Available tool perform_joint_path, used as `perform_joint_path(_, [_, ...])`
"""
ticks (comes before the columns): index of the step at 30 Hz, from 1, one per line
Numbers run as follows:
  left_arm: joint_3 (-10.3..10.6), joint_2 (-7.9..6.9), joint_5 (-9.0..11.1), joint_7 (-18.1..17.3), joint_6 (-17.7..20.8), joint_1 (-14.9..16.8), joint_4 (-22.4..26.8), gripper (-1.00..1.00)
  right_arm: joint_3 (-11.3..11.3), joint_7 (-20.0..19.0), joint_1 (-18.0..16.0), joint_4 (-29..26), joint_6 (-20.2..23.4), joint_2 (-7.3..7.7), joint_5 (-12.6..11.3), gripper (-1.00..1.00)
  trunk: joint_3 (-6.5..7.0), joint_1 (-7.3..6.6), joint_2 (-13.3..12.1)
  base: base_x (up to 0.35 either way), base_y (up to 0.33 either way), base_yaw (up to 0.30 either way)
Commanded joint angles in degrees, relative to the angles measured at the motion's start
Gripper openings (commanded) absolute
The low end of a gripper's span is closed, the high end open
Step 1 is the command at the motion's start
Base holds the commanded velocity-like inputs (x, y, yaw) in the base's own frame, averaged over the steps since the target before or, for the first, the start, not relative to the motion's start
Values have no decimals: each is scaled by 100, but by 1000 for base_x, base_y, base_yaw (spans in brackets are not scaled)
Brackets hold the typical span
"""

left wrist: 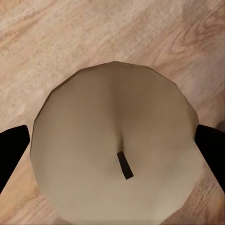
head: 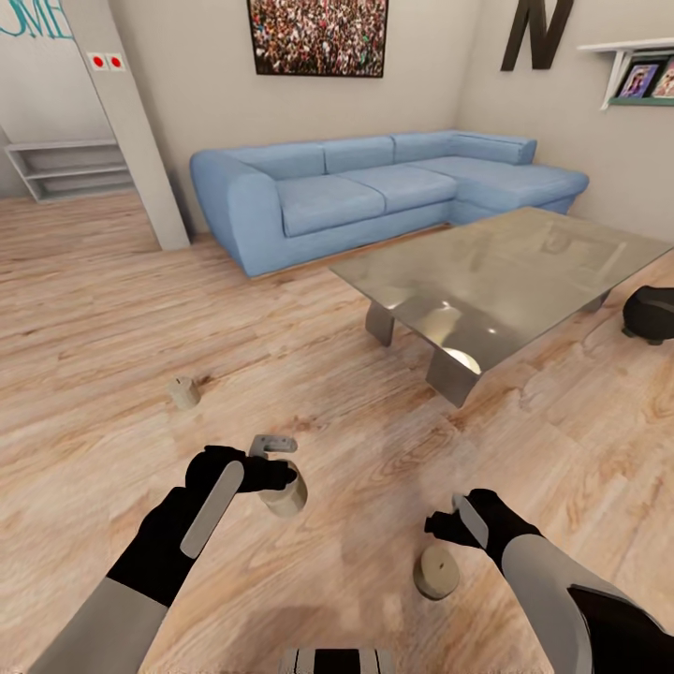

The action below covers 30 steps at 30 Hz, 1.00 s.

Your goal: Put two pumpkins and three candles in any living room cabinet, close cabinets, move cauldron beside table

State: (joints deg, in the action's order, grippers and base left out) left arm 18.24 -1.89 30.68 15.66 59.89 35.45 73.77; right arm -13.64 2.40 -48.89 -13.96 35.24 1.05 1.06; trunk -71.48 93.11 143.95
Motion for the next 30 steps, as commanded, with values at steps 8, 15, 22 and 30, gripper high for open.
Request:
perform_joint_path(8, [13,-4,61,60,11,4,2,-100,-51,15,0,6,-466,4,0,100,-182,19,13,0,0,0])
perform_joint_path(15, [19,-4,61,59,11,5,-4,-100,-49,10,2,8,-544,-6,0,100,-337,37,22,0,0,0])
perform_joint_path(22, [17,-4,61,59,11,5,-11,-100,-13,-1,2,-5,-560,-10,6,100,-492,55,32,0,0,0])
perform_joint_path(30, [13,-4,61,58,11,5,-12,-100,-27,-9,4,-57,-619,-7,0,100,-559,63,36,0,0,0])
